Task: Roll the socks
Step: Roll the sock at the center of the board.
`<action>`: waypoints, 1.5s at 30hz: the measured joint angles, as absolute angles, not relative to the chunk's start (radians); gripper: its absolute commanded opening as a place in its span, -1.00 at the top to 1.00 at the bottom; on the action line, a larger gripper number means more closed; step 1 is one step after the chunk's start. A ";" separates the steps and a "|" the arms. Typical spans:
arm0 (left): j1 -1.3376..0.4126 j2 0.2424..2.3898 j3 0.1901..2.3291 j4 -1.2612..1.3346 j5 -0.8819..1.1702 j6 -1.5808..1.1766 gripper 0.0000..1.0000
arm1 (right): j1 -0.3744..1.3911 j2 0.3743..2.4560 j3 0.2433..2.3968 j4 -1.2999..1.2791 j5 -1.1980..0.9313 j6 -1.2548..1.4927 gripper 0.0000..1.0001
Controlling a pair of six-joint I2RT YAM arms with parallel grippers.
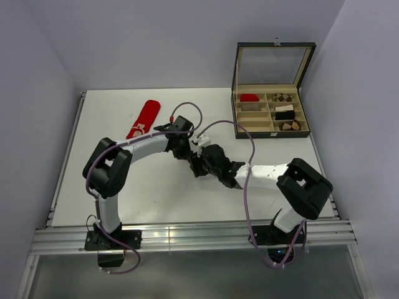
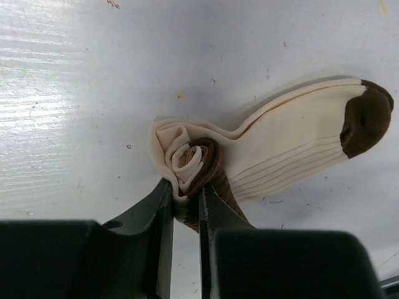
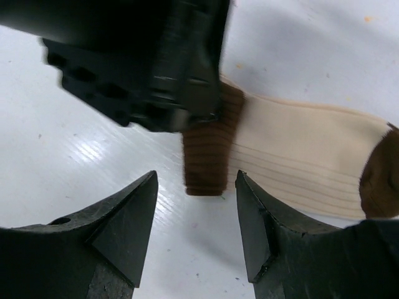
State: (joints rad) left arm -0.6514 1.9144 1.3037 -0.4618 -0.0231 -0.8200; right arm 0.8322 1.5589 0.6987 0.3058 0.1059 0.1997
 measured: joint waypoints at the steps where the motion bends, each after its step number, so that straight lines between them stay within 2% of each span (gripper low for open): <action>1: -0.651 1.915 1.304 -0.462 -0.023 -0.820 0.88 | 0.844 1.563 0.706 0.303 0.117 0.189 -0.21; 10: -0.651 1.916 1.307 -0.464 -0.019 -0.820 0.88 | 0.930 1.660 0.770 0.304 0.218 0.112 -0.18; 19: -0.649 1.920 1.307 -0.457 -0.016 -0.820 0.89 | 0.949 1.749 0.795 0.343 0.336 0.069 -0.01; 23: -0.641 1.923 1.307 -0.449 -0.010 -0.821 0.87 | 0.949 1.779 0.805 0.356 0.378 0.059 0.39; 24: -0.641 1.923 1.307 -0.448 -0.009 -0.821 0.82 | 0.949 1.780 0.806 0.356 0.381 0.061 0.53; 25: -0.641 1.923 1.307 -0.447 -0.008 -0.821 0.78 | 0.949 1.780 0.807 0.355 0.384 0.060 0.85; 26: -0.640 1.923 1.307 -0.446 -0.009 -0.821 0.73 | 0.951 1.780 0.808 0.353 0.387 0.059 0.98; 30: -0.638 1.923 1.305 -0.437 -0.009 -0.825 0.33 | 0.951 1.779 0.813 0.344 0.392 0.069 1.00; 34: -0.636 1.909 1.271 -0.402 -0.009 -0.854 0.04 | 0.935 1.766 0.813 0.323 0.356 0.096 1.00; 36: -0.631 1.887 1.233 -0.375 -0.009 -0.881 -0.21 | 0.915 1.753 0.812 0.307 0.312 0.115 1.00; 40: -0.606 1.836 1.154 -0.332 0.001 -0.951 -0.41 | 0.859 1.724 0.807 0.273 0.191 0.160 1.00; 45: -0.580 1.736 1.060 -0.262 0.003 -1.040 -0.44 | 0.749 1.711 0.802 0.258 -0.012 0.223 1.00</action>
State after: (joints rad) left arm -0.5797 1.7363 1.0603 -0.2619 0.0032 -1.0397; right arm 0.7490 1.7115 0.8021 0.2581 -0.0120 0.2230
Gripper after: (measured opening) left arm 0.716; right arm 0.074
